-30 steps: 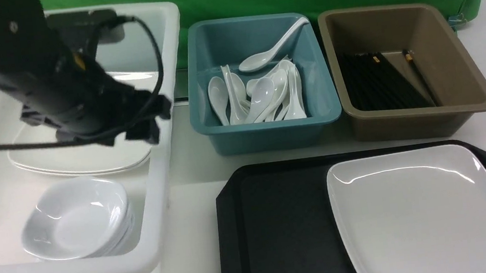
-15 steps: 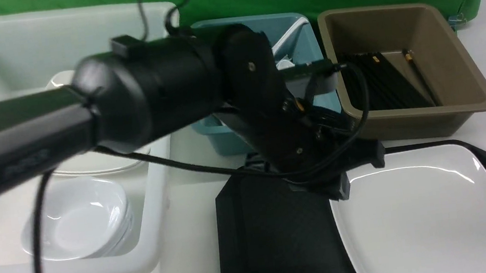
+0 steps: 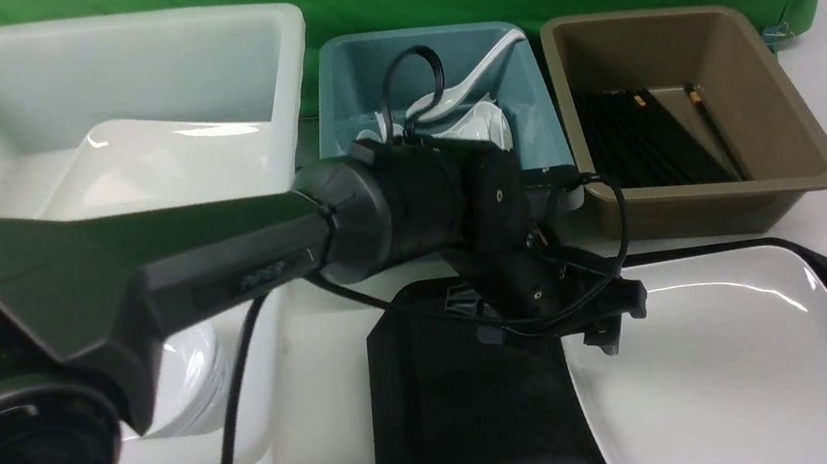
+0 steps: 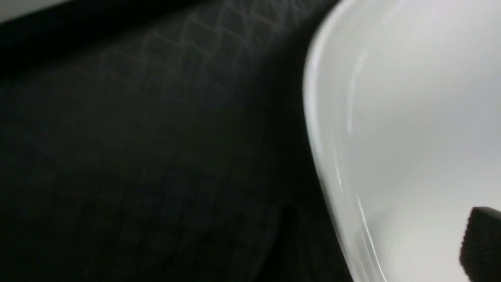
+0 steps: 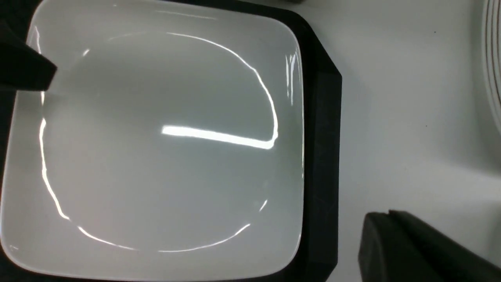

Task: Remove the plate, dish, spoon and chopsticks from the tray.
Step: Use the left arm to grab a plate from the dinner plate

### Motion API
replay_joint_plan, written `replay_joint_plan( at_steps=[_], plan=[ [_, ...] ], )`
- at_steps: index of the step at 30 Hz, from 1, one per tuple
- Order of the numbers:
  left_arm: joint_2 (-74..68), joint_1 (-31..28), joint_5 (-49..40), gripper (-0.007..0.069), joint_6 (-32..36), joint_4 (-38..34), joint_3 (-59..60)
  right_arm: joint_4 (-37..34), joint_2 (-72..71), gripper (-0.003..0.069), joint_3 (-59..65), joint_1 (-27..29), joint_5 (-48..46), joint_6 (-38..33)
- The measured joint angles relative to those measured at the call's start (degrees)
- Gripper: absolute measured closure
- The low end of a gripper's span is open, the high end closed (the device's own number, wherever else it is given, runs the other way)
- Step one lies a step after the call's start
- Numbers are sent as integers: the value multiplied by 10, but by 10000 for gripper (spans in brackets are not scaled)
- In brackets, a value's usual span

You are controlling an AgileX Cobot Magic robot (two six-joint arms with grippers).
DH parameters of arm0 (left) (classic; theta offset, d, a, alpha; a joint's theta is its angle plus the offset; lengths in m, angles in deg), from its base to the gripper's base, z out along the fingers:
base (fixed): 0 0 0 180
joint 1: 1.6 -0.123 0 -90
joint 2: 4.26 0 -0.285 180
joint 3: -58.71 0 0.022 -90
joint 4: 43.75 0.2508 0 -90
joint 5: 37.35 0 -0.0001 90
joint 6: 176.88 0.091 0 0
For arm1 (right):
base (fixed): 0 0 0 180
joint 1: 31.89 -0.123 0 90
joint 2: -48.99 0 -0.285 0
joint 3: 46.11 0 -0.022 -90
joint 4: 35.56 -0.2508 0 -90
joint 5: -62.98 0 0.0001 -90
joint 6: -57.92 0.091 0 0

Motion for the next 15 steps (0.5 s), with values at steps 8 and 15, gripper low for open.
replay_joint_plan(
  at_steps=[8, 15],
  plan=[
    [-32, 0, 67, 95, 28, -42, 0, -9, 0, 640, 0, 0, 10, 0],
    [-45, 0, 129, 202, 30, -44, -1, -9, 0, 636, 0, 0, 13, 0]
  ],
)
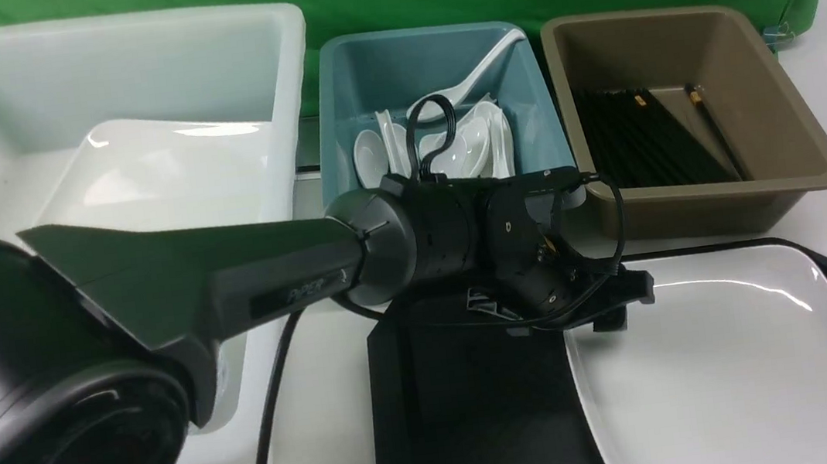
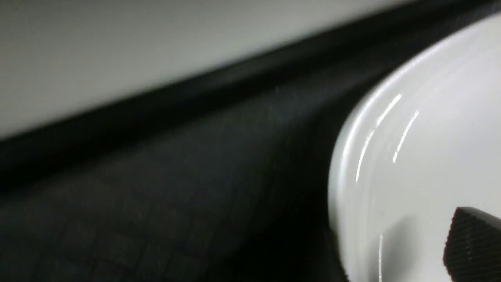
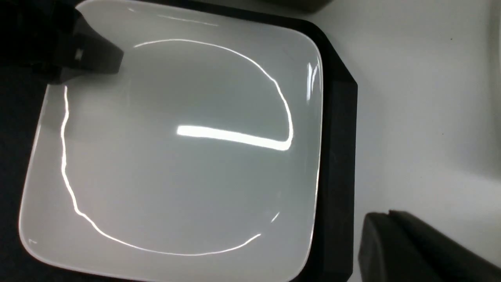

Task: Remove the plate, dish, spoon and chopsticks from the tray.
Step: Use the left arm to grab a plate from the dinner plate

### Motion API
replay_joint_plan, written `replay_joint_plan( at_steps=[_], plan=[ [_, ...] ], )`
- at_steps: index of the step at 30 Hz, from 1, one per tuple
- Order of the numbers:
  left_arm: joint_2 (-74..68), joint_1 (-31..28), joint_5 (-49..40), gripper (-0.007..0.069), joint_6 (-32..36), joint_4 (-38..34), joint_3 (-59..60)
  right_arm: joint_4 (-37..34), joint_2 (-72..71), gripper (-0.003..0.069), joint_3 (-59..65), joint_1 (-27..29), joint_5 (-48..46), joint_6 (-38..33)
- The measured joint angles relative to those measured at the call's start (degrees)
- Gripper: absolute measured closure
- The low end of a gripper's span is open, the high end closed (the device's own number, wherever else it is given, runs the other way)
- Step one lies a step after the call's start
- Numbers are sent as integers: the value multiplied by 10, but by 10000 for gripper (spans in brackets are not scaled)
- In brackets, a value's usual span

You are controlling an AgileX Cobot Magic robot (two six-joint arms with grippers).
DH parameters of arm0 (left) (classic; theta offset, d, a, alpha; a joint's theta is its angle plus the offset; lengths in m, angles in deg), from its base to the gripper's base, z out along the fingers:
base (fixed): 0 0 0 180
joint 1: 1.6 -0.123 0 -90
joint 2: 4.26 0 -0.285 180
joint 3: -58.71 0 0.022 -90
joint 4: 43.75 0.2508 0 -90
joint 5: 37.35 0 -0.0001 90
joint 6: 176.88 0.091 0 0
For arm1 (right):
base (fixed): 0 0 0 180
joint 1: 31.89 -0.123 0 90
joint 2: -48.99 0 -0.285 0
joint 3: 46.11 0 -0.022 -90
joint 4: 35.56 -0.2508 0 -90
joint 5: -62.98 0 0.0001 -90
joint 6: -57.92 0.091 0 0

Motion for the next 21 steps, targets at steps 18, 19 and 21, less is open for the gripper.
replay_joint_plan(
  at_steps=[18, 19, 21],
  plan=[
    [32, 0, -42, 548, -6, 29, -4, 0, 0, 625, 0, 0, 13, 0],
    [39, 0, -47, 554, -6, 36, -4, 0, 0, 624, 0, 0, 13, 0],
    [60, 0, -60, 569, -5, 53, -4, 0, 0, 624, 0, 0, 13, 0]
  ],
)
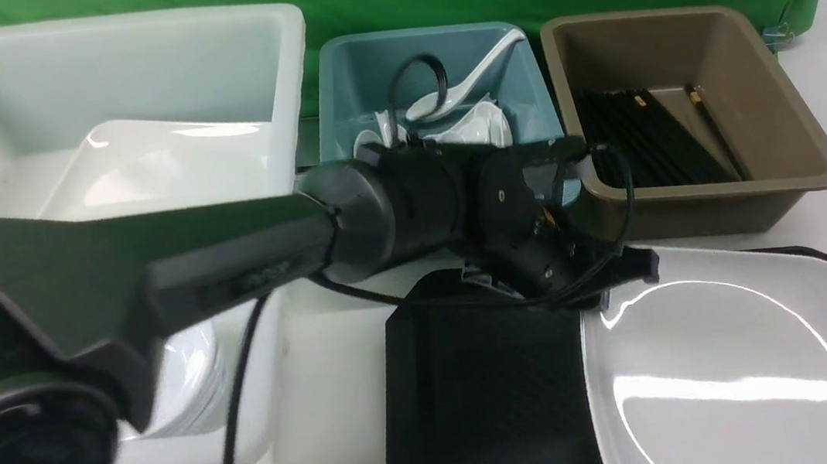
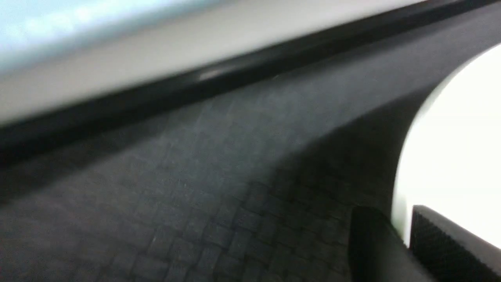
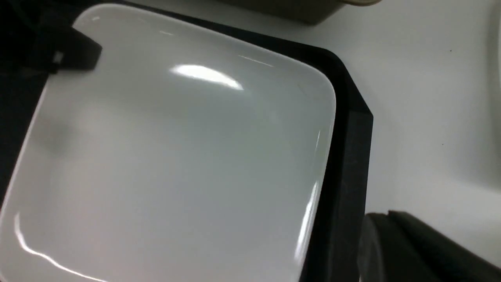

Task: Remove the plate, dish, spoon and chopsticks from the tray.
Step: Use the left arm to grab a plate from the dinner plate, then use the left arm to put the plate into the large storage box on the left

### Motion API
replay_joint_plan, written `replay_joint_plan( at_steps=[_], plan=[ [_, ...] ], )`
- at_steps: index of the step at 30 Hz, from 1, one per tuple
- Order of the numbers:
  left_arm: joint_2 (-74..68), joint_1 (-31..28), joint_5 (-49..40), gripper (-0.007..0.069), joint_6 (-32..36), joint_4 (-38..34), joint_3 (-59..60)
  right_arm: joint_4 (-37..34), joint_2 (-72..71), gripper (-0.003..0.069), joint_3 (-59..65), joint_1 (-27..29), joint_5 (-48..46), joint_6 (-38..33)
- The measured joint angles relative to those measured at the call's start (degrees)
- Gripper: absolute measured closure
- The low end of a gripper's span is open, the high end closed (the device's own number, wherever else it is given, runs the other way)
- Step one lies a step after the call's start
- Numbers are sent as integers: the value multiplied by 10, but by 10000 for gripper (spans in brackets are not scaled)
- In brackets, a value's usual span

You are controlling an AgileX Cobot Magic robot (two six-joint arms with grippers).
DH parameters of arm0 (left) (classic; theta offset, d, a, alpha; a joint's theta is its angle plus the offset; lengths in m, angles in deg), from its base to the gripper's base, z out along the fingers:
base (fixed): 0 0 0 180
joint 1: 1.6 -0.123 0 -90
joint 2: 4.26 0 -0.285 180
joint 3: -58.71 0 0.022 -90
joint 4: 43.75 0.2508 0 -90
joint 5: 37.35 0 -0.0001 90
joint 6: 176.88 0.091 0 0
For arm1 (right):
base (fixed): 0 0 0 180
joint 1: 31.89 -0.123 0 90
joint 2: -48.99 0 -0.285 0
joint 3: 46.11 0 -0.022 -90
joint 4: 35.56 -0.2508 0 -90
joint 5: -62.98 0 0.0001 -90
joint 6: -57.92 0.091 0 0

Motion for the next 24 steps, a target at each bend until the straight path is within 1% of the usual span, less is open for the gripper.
replay_joint_plan(
  at_steps=[3, 4, 7, 12, 18, 24],
  plan=[
    [45, 0, -45, 587, 2, 52, 0, 0, 0, 624, 0, 0, 0, 0],
    [66, 0, -68, 588, 3, 82, 0, 0, 0, 624, 0, 0, 0, 0],
    [92, 0, -104, 588, 2, 124, 0, 0, 0, 624, 0, 0, 0, 0],
    [129, 0, -138, 594, 3, 166, 0, 0, 0, 624, 0, 0, 0, 0],
    [169, 0, -158, 603, 6, 202, 0, 0, 0, 624, 0, 0, 0, 0],
    [212, -4, -161, 607, 7, 220, 0, 0, 0, 624, 0, 0, 0, 0]
  ],
)
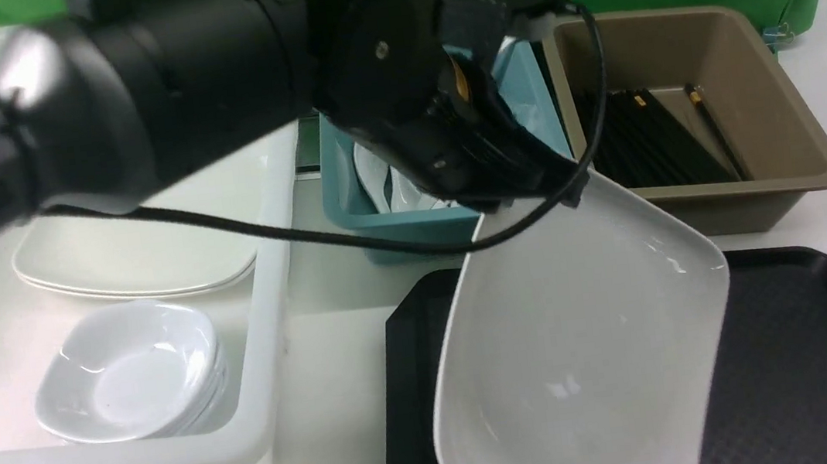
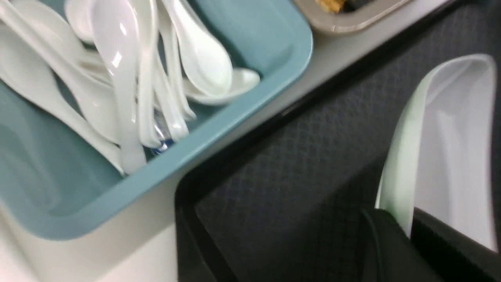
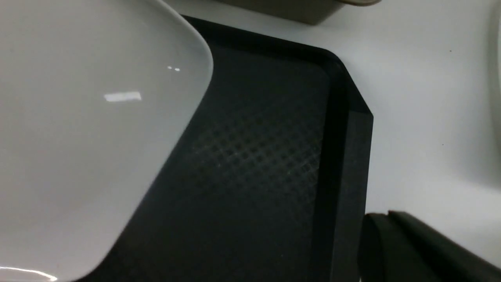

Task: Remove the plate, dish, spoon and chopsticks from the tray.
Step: Use the left arm to put the plate into the large storage box on the left

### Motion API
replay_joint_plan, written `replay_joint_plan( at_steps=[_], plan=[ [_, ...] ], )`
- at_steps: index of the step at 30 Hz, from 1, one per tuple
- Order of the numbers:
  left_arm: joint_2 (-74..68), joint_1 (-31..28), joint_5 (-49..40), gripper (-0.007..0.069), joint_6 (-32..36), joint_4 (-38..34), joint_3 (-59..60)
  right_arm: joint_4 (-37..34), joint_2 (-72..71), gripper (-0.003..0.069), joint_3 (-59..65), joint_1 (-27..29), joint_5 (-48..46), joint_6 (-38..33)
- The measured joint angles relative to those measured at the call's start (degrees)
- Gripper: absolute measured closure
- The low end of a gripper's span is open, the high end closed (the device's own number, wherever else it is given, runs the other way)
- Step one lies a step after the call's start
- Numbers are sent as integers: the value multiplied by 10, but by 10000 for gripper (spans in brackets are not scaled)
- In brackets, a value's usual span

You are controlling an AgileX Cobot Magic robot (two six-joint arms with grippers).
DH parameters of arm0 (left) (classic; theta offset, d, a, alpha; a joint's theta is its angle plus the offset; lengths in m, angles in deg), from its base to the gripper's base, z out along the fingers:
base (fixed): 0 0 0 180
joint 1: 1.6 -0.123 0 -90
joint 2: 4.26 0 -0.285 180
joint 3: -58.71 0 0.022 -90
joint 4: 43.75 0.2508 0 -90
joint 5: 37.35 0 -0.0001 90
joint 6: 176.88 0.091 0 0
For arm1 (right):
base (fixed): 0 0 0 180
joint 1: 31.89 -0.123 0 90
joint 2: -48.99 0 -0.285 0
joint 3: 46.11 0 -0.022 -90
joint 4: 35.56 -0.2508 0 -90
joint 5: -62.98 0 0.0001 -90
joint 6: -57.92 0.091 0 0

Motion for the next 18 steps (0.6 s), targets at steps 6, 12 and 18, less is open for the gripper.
replay_joint_plan(
  at_steps=[6, 12, 18],
  plan=[
    [35, -54, -3, 599, -1, -40, 0, 0, 0, 624, 0, 0, 3, 0],
    [17, -75, -22, 596, 37, -99, 0, 0, 0, 617, 0, 0, 6, 0],
    [-21, -74, -30, 605, 41, -113, 1, 0, 0, 613, 0, 0, 9, 0]
  ],
)
